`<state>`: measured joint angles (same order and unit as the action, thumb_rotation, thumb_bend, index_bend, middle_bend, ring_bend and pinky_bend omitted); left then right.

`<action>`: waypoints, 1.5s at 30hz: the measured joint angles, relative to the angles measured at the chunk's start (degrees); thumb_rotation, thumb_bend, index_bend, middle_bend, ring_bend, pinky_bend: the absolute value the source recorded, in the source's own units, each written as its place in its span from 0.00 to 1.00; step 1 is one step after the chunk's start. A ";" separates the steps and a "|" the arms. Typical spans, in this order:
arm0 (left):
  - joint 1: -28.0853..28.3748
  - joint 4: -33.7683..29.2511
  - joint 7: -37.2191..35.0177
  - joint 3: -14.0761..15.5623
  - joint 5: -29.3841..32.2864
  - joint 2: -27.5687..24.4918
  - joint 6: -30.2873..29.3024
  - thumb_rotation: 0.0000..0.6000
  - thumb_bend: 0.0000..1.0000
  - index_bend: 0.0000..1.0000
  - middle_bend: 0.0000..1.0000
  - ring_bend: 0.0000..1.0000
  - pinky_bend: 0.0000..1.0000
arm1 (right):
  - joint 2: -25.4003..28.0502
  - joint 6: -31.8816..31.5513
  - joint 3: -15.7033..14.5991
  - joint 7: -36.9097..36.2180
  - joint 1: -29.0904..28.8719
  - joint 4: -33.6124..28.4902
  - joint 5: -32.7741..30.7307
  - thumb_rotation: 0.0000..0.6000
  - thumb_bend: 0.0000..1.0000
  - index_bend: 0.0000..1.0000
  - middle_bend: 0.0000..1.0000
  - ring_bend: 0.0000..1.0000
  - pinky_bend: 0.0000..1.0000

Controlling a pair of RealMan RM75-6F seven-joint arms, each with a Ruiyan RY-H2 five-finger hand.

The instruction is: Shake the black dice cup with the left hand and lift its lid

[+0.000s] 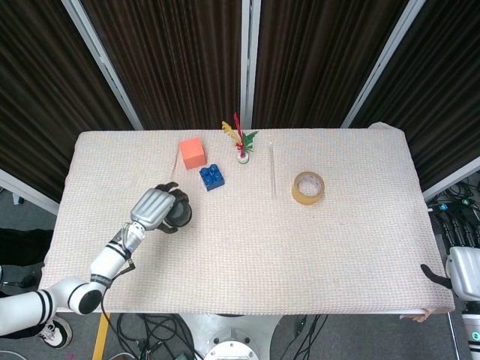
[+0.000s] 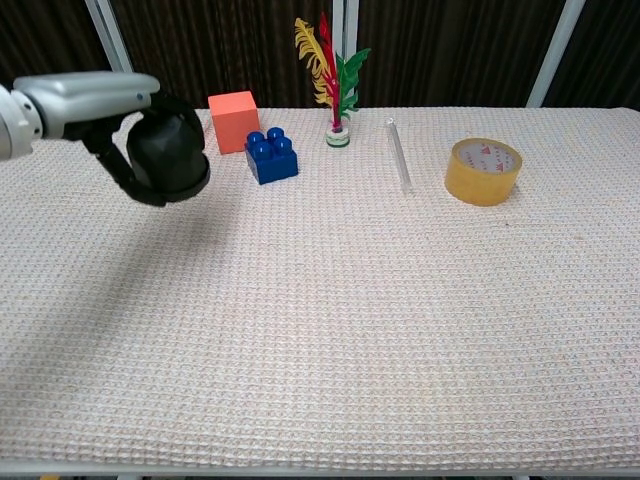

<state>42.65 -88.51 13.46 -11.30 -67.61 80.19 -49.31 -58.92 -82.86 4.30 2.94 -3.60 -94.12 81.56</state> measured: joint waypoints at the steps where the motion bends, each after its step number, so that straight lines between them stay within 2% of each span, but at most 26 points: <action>1: 0.30 -1.11 0.20 -0.60 0.36 -0.71 -0.07 1.00 0.23 0.38 0.48 0.16 0.26 | -0.04 0.00 0.00 -0.03 0.04 0.01 -0.05 1.00 0.08 0.00 0.00 0.00 0.00; 3: 0.71 -3.47 0.67 -1.34 1.75 -2.15 -0.07 1.00 0.23 0.38 0.49 0.17 0.27 | -0.13 0.11 -0.03 -0.21 0.05 0.12 -0.10 1.00 0.08 0.00 0.00 0.00 0.00; 5: 0.69 -4.09 0.88 -0.87 2.77 -2.50 0.36 1.00 0.23 0.38 0.49 0.17 0.27 | -0.21 0.45 -0.12 -0.46 0.01 0.38 -0.16 1.00 0.08 0.00 0.00 0.00 0.00; 10: 0.67 1.57 -0.17 1.73 7.50 0.95 4.02 1.00 0.23 0.38 0.49 0.17 0.27 | 0.23 0.29 0.05 -0.64 0.03 0.32 -0.35 1.00 0.08 0.00 0.00 0.00 0.00; 14: 1.72 3.35 -0.33 0.67 7.69 1.20 3.69 1.00 0.23 0.38 0.49 0.17 0.27 | 0.35 -0.35 0.34 -0.59 0.27 0.13 -0.48 1.00 0.08 0.00 0.00 0.00 0.00; 19: 3.78 -4.45 1.79 -3.13 6.38 -3.66 1.25 1.00 0.23 0.38 0.49 0.17 0.27 | 0.01 0.24 -0.10 -0.41 0.16 0.27 -0.11 1.00 0.08 0.00 0.00 0.00 0.00; 23: 3.62 -9.60 2.81 -2.53 7.29 -5.71 0.58 1.00 0.23 0.38 0.49 0.17 0.26 | -0.09 0.73 -0.06 -0.64 -0.01 0.64 -0.38 1.00 0.08 0.00 0.00 0.00 0.00; 26: 3.21 -7.67 2.26 -0.24 9.02 -4.12 2.18 1.00 0.23 0.38 0.49 0.17 0.26 | -0.01 0.59 0.05 -0.75 0.04 0.67 -0.55 1.00 0.08 0.00 0.00 0.00 0.00; 31: 2.97 0.44 0.97 2.33 9.65 -0.48 3.81 1.00 0.23 0.38 0.49 0.17 0.26 | 0.17 0.14 0.26 -0.83 0.29 0.60 -0.80 1.00 0.08 0.00 0.00 0.00 0.00; 37: 5.39 -0.07 1.28 1.62 9.13 0.60 4.59 1.00 0.23 0.38 0.49 0.17 0.24 | 0.02 0.57 -0.02 -0.60 0.15 0.71 -0.49 1.00 0.08 0.00 0.00 0.00 0.00; 42: 9.76 -1.14 2.68 -0.24 6.90 5.04 5.33 1.00 0.23 0.38 0.49 0.17 0.24 | -0.49 1.08 0.29 0.04 -0.16 0.43 -1.29 1.00 0.08 0.00 0.00 0.00 0.00; 45: 10.02 -1.38 3.62 -0.06 5.77 5.39 4.46 1.00 0.23 0.38 0.49 0.17 0.24 | -0.68 1.18 0.19 0.22 -0.27 0.33 -0.96 1.00 0.08 0.00 0.00 0.00 0.00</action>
<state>52.67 -89.89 17.08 -11.36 -61.85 85.58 -44.85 -59.60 -81.68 4.49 3.16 -3.87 -93.79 80.61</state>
